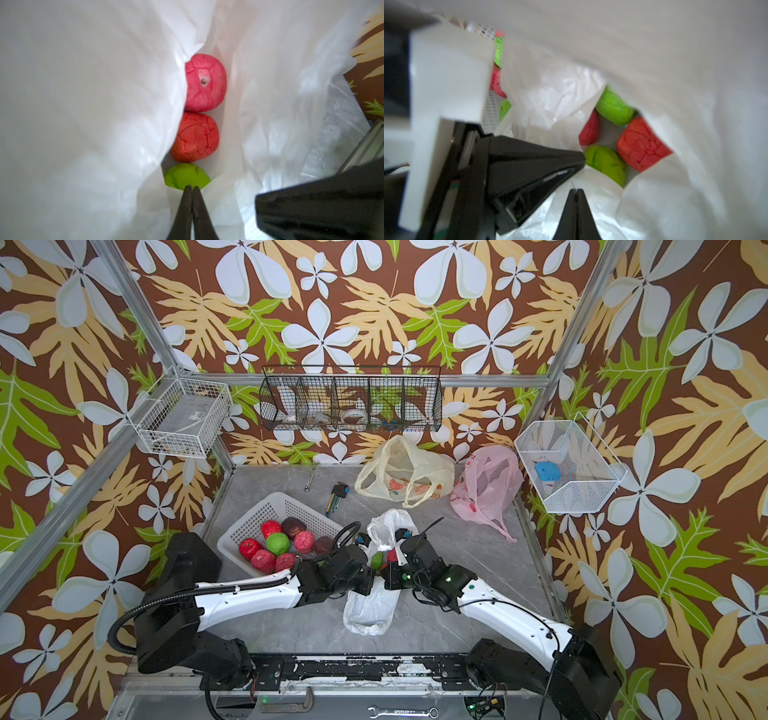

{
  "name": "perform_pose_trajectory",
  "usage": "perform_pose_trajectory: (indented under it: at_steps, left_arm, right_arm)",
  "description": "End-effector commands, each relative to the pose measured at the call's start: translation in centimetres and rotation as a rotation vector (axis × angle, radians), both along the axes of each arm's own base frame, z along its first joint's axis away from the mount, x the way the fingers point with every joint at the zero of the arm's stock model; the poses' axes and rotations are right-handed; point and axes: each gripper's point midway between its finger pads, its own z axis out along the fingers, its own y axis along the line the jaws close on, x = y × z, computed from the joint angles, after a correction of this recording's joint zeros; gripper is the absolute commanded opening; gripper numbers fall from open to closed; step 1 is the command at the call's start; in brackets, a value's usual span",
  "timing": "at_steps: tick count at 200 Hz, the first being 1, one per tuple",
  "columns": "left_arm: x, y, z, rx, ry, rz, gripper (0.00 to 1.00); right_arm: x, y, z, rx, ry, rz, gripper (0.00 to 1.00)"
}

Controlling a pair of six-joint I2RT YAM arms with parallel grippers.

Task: Untie the knot of a plastic bag & take out the apple
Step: Pick up the apple from the plastic bag.

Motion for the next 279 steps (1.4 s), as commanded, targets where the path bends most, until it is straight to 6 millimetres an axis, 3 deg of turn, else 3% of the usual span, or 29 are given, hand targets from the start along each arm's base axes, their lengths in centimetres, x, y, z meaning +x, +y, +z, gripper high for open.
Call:
perform_pose_trajectory:
  at_steps: [1, 23, 46, 89, 128, 165, 196, 215, 238, 279]
  left_arm:
    - [-0.3, 0.7, 0.8, 0.031, -0.055, 0.006, 0.0]
    - [-1.9, 1.2, 0.0, 0.058, -0.047, -0.014, 0.0]
    - [-4.1, 2.0, -2.1, 0.066, 0.017, -0.014, 0.0]
    - [-8.9, 3.1, -5.9, 0.044, 0.15, -0.023, 0.0]
    - [-10.1, 3.4, -8.3, 0.01, 0.211, -0.014, 0.0]
    - [-8.6, 2.6, -8.9, -0.003, 0.184, 0.0, 0.0]
    - [-5.0, 2.0, -7.9, -0.018, 0.124, 0.017, 0.0]
    - [-2.9, 1.6, -6.9, -0.024, 0.078, 0.019, 0.0]
    - [-2.0, 1.2, -5.6, -0.017, 0.041, 0.004, 0.0]
    - [-2.7, 1.0, -5.7, -0.025, 0.06, -0.033, 0.0]
  right_arm:
    - [1.1, 0.0, -0.1, -0.001, 0.016, -0.067, 0.1]
    - [1.8, -0.3, -2.6, -0.035, 0.058, -0.156, 0.51]
    - [1.0, -1.2, -5.5, -0.155, 0.085, -0.21, 0.66]
    - [-1.5, -3.7, -9.9, -0.287, 0.136, -0.282, 0.67]
    - [-2.3, -4.6, -11.3, -0.302, 0.144, -0.299, 0.67]
    - [-1.4, -5.4, -9.6, -0.313, 0.062, -0.318, 0.67]
    - [-0.4, -6.1, -6.7, -0.321, -0.045, -0.316, 0.6]
    - [-0.4, -4.8, -5.0, -0.264, -0.1, -0.242, 0.5]
    - [-0.5, -2.9, -4.3, -0.218, -0.123, -0.153, 0.41]
    - [0.7, -0.4, -4.6, -0.261, -0.132, -0.072, 0.48]
